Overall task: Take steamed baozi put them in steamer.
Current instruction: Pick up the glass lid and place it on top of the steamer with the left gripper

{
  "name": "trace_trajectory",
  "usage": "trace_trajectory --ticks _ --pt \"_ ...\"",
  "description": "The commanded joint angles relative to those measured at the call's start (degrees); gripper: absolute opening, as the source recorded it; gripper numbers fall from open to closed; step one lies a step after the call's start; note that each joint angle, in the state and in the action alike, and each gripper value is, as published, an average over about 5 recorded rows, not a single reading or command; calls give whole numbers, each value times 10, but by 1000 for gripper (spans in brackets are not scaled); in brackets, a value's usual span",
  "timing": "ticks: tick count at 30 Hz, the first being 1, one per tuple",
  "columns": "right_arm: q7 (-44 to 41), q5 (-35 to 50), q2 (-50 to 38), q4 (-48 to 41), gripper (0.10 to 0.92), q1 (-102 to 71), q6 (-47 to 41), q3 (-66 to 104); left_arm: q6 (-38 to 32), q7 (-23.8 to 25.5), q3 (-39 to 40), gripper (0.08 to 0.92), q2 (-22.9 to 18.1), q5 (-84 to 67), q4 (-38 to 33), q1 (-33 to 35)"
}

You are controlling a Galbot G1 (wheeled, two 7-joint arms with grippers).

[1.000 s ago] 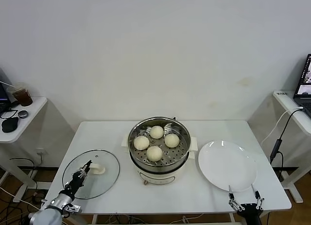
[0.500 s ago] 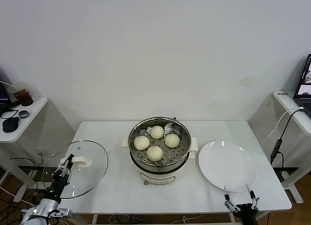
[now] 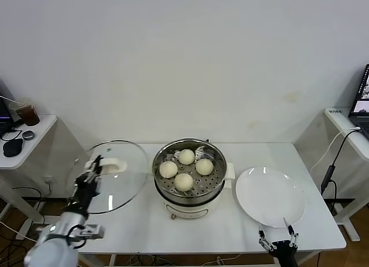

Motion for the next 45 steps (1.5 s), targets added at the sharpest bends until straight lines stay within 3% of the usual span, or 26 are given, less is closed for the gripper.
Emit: trace_trajectory --ticks 1,7,18,30,45 --pt "13 -66 24 -25 823 23 8 -8 178 131 311 165 -11 31 2 -294" --pt "23 -82 28 -35 823 32 10 -9 213 203 372 165 -74 117 36 -356" --pt "27 -75 27 -17 823 29 8 -14 209 206 421 165 -170 203 121 -381" --pt "26 -67 21 -11 823 23 11 -16 189 179 433 165 -200 219 175 -373" --pt "24 -67 18 -13 823 18 15 -18 179 162 429 165 -203 214 204 -370"
